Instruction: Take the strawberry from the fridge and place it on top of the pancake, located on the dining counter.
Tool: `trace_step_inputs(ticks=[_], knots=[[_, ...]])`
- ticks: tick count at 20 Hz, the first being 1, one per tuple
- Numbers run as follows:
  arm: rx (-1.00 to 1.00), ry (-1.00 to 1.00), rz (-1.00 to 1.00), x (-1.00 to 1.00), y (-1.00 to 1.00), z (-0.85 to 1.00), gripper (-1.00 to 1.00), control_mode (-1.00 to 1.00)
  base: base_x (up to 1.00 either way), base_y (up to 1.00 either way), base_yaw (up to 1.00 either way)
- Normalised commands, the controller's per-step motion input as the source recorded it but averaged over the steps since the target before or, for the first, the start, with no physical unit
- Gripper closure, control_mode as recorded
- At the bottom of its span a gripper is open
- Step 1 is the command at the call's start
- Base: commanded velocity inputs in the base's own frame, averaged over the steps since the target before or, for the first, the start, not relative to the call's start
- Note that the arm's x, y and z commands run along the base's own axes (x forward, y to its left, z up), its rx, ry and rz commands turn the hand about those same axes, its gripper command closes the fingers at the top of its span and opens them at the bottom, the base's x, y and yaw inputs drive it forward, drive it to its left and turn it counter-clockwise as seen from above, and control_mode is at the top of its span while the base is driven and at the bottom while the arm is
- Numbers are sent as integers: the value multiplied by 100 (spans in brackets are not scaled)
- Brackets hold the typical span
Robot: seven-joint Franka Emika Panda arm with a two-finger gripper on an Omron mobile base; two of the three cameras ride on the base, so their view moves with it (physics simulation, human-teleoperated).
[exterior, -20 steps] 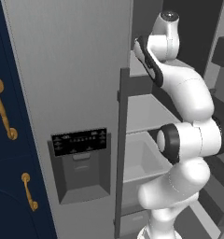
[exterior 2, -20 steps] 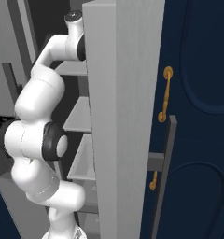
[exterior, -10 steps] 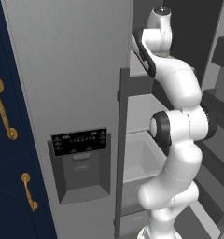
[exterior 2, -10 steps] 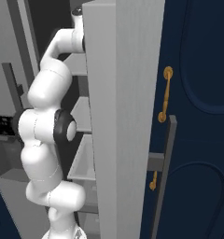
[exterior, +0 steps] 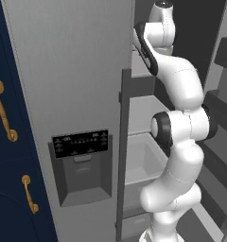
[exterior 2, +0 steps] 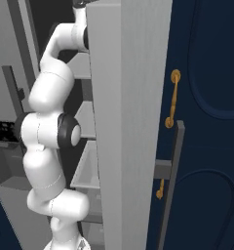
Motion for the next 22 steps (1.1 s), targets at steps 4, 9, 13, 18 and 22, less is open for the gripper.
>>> trace_step_inputs(ticks=[4, 9, 13, 18, 22], knots=[[0, 0, 0, -23, 0, -3, -100, -100, 0, 0, 0], [0, 0, 0, -20, 0, -7, -100, -100, 0, 0, 0], [0, 1, 0, -12, 0, -25, -100, -100, 0, 0, 0], [0, 2, 0, 4, 5, -29, -100, -100, 0, 0, 0], [0, 0, 0, 18, 0, -1, -100, -100, 0, 0, 0]])
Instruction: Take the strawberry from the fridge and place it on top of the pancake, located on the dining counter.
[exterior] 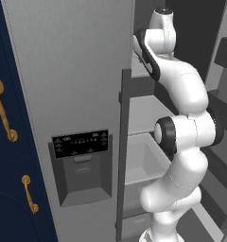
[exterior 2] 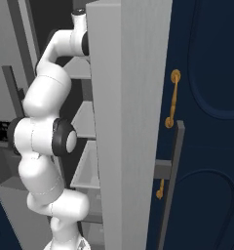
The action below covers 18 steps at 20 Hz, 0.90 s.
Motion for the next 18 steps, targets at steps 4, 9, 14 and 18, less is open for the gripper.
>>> trace_step_inputs(ticks=[4, 9, 14, 18], knots=[[0, 2, 0, 20, 0, 0, -100, -100, 0, 0, 0], [0, 5, 0, 36, 0, 0, -100, -100, 0, 0, 0], [0, 5, 0, 15, 3, -5, -100, -100, 0, 0, 0], [0, 4, 0, -7, 0, -8, -100, -100, 0, 0, 0]])
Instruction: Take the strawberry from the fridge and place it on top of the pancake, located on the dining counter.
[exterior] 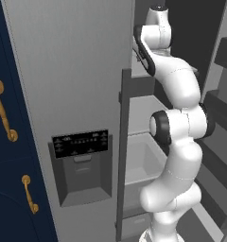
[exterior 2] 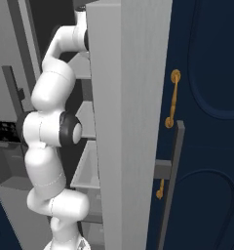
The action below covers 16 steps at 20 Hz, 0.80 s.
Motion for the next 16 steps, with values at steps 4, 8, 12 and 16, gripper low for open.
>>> trace_step_inputs(ticks=[4, 8, 12, 16], knots=[[0, 4, 0, -7, 0, -8, 100, -100, 0, 0, 0], [0, 1, 0, -3, 0, -3, 100, -100, 0, 0, 0], [0, -3, 0, -4, 0, -8, 100, -100, 0, 0, 0], [0, -37, 6, 0, 0, -8, 100, -100, 0, 0, 0]])
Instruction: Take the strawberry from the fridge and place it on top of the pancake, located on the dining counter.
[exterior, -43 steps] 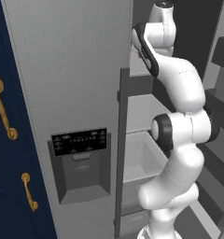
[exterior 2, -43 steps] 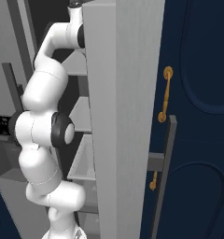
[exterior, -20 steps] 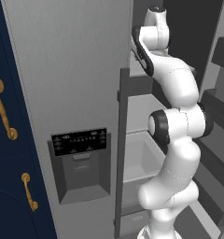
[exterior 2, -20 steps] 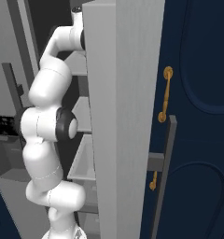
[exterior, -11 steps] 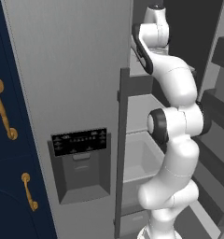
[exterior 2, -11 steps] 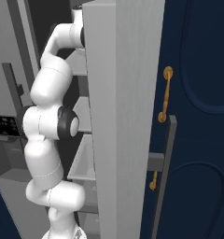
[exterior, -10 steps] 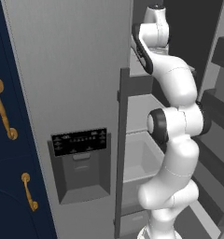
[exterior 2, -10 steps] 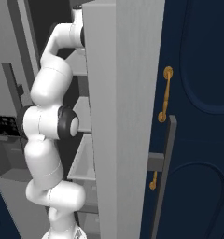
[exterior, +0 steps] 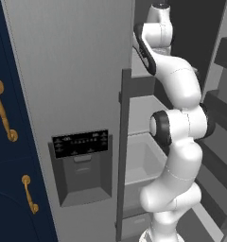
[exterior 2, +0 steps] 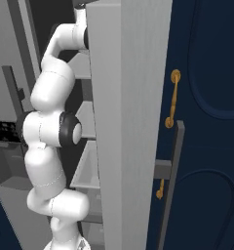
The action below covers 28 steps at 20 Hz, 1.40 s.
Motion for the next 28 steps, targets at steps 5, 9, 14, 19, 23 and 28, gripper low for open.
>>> trace_step_inputs(ticks=[5, 9, 14, 19, 23, 28], knots=[[-2, -41, 12, -2, -4, 0, 100, -100, 0, 0, 0], [-11, -36, 13, -23, -13, -4, 100, -100, 0, 0, 0], [-11, -15, 5, -42, 5, 9, 100, -100, 0, 0, 0], [-5, -8, 2, -57, 1, 29, 100, -100, 0, 0, 0], [-8, -1, 0, -76, 5, 11, 100, -100, 0, 0, 0], [-2, 0, 0, -86, 0, 14, 100, -100, 0, 0, 0]])
